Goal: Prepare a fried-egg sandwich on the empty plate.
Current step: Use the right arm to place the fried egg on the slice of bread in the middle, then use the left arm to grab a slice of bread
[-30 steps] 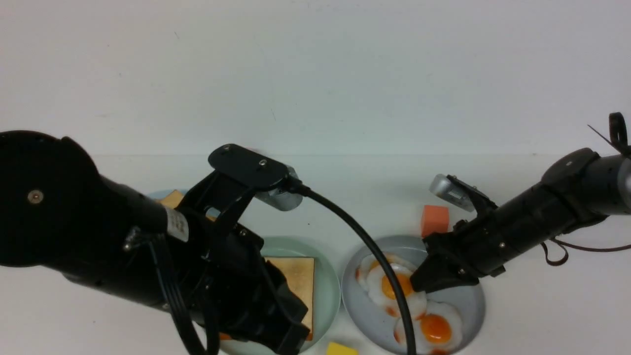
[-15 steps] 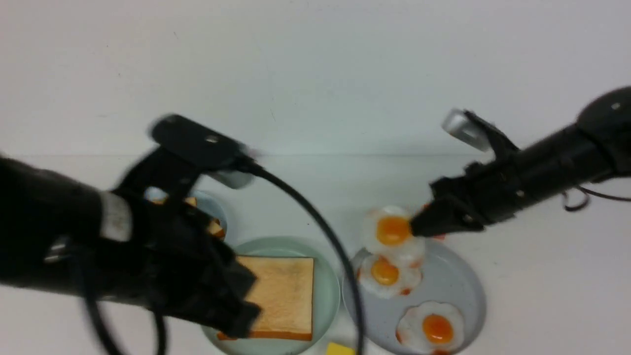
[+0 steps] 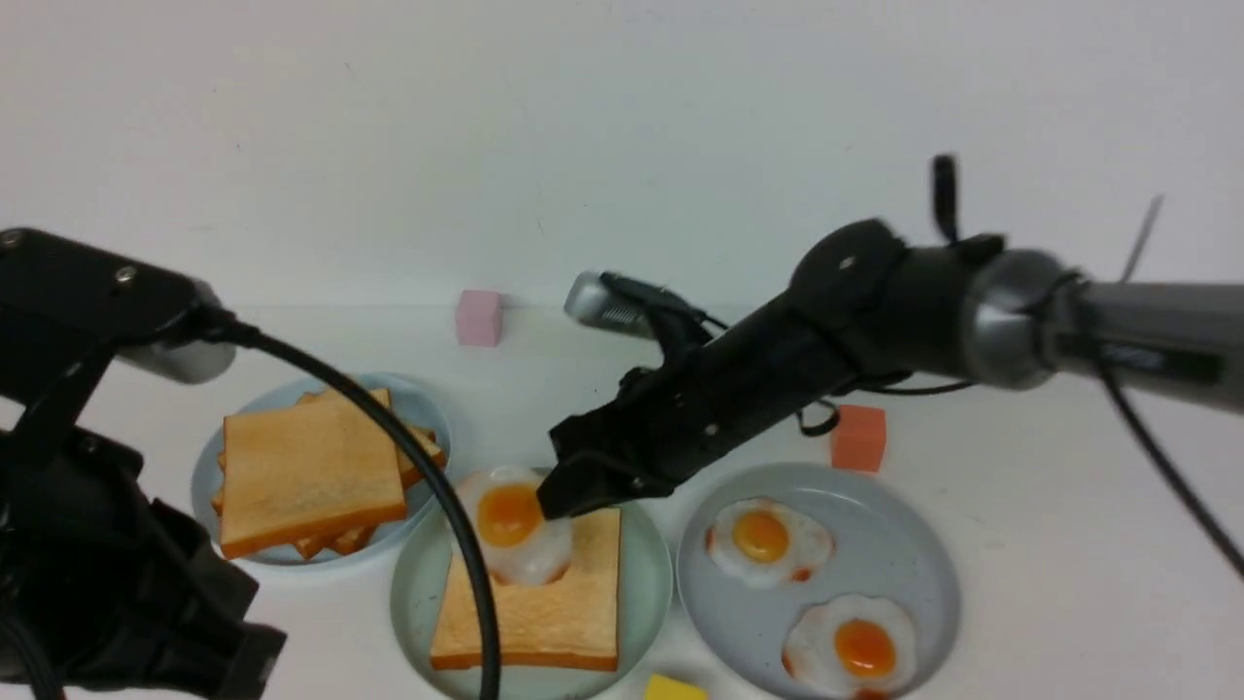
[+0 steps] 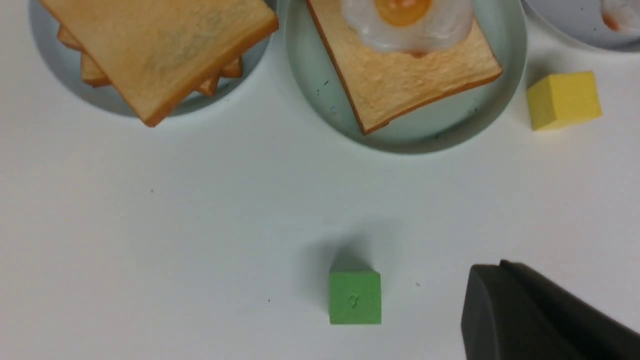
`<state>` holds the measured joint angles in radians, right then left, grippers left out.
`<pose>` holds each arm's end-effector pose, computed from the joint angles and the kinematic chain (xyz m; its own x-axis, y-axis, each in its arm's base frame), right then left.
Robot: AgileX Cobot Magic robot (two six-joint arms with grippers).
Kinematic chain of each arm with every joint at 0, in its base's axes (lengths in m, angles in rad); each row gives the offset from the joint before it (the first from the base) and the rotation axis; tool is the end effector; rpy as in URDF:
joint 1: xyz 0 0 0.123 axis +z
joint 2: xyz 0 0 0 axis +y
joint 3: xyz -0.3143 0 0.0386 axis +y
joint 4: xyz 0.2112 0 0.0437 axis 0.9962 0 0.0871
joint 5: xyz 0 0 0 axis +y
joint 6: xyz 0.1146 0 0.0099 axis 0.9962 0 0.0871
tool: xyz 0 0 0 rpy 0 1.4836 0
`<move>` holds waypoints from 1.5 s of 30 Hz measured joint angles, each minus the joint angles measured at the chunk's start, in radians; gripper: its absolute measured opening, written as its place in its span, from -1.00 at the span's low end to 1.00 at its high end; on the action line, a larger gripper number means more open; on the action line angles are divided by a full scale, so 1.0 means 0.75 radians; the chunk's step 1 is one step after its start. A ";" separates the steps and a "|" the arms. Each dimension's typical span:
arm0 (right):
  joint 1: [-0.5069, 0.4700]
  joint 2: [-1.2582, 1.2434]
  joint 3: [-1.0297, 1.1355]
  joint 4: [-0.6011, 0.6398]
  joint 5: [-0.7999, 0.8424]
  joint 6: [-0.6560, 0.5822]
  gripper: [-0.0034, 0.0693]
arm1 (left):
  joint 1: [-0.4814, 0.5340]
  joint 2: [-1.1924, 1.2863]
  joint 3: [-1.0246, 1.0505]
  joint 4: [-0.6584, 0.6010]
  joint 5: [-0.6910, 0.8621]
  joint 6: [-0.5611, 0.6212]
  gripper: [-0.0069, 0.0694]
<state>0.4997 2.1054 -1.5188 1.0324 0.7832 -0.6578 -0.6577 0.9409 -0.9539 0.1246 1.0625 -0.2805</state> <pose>0.3571 0.2744 0.2177 -0.8522 -0.2739 -0.4458 -0.5128 0.6061 0.6080 0.1044 -0.0648 0.3525 -0.7539 0.3087 -0.5799 0.4038 0.9140 -0.0384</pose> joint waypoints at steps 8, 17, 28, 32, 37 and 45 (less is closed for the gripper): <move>-0.001 0.003 -0.007 -0.082 -0.028 0.000 0.27 | 0.000 -0.001 0.008 -0.001 0.006 -0.004 -0.85; -0.001 -0.249 -0.118 -0.389 0.192 0.086 0.37 | 0.000 0.022 0.102 0.195 -0.208 -0.175 -0.85; 0.012 -0.674 -0.171 -0.769 0.459 0.385 -0.80 | 0.390 0.405 -0.096 0.548 -0.366 -0.435 -0.85; 0.018 -0.771 -0.070 -0.797 0.431 0.405 -0.93 | 0.756 0.518 -0.152 0.002 -0.346 -0.065 -0.85; 0.087 -0.881 0.196 -0.811 0.273 0.349 -0.87 | 1.176 0.709 -0.153 -0.637 -0.293 0.249 -0.82; 0.158 -0.900 0.350 -0.811 0.237 0.320 -0.65 | 1.239 0.870 -0.156 -0.738 -0.336 0.282 -0.33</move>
<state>0.6181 1.4302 -1.2563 0.4239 0.9607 -0.4177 0.2714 1.5934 -1.0710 -0.4290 0.8105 -0.0690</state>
